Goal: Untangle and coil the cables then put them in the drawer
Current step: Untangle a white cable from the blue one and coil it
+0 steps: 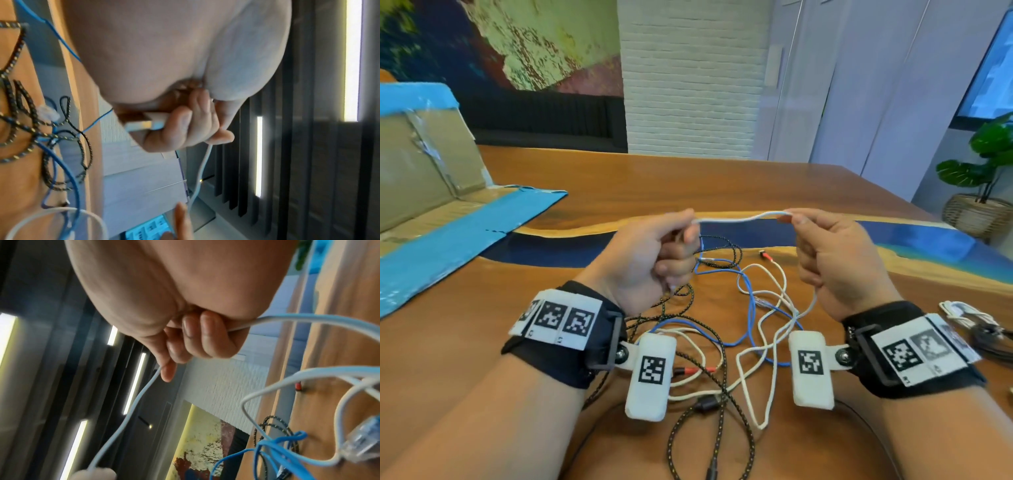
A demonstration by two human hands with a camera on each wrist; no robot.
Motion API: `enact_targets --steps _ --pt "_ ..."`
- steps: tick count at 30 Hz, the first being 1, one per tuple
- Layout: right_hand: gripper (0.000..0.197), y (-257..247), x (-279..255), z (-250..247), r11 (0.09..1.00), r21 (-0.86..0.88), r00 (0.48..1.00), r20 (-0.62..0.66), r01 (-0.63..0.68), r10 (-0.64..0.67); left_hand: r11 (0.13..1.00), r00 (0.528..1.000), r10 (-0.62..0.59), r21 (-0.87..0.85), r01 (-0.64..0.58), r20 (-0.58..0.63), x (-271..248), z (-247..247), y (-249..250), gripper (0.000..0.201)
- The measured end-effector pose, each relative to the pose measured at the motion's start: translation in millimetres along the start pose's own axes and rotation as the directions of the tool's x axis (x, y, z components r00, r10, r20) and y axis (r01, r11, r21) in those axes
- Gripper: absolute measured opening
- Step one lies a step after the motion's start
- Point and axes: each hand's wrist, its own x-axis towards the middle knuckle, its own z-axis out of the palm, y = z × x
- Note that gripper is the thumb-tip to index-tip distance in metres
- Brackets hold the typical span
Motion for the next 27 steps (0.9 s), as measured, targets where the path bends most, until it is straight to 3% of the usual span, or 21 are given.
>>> enact_targets --steps 3,5,8,12,15,18,23,27 --pt "0.026 4.2 -4.8 9.7 0.953 -0.303 0.991 0.133 0.018 0.024 0.941 0.989 0.134 -0.304 -0.149 -0.069 -0.2 2.8 7.7 0.034" --pt "0.026 5.5 -13.4 23.5 0.877 -0.469 0.962 0.272 0.103 0.033 0.885 0.968 0.213 -0.394 -0.25 -0.136 0.0 8.2 6.9 0.033" --pt "0.025 2.5 -29.3 47.3 0.731 -0.631 0.888 0.454 0.262 0.073 0.861 0.942 0.273 -0.386 -0.331 -0.197 3.1 15.5 -0.8 0.032" --pt "0.036 -5.9 -41.9 58.7 0.711 -0.612 0.823 0.562 0.346 0.083 0.937 0.932 0.265 -0.161 -0.309 -0.249 8.6 16.4 -9.5 0.03" --pt "0.026 -14.9 -43.9 53.7 0.824 -0.49 0.847 0.531 0.285 0.023 0.953 0.939 0.276 0.181 -0.242 -0.202 7.6 19.6 -13.8 0.027" --pt "0.02 -21.1 -34.9 39.8 0.913 -0.339 0.925 0.369 0.225 -0.091 0.848 0.972 0.222 0.509 -0.15 -0.083 5.6 23.9 -18.7 0.031" --pt "0.022 -14.3 -16.8 18.8 0.947 -0.272 0.981 0.138 0.173 -0.14 0.906 1.0 0.028 0.421 -0.027 0.005 -1.5 28.0 -14.2 0.046" --pt "0.015 -3.2 -8.3 12.4 0.959 -0.253 0.992 0.032 0.129 -0.125 0.994 0.999 0.047 0.103 -0.044 -0.021 -2.2 28.0 -8.5 0.037"
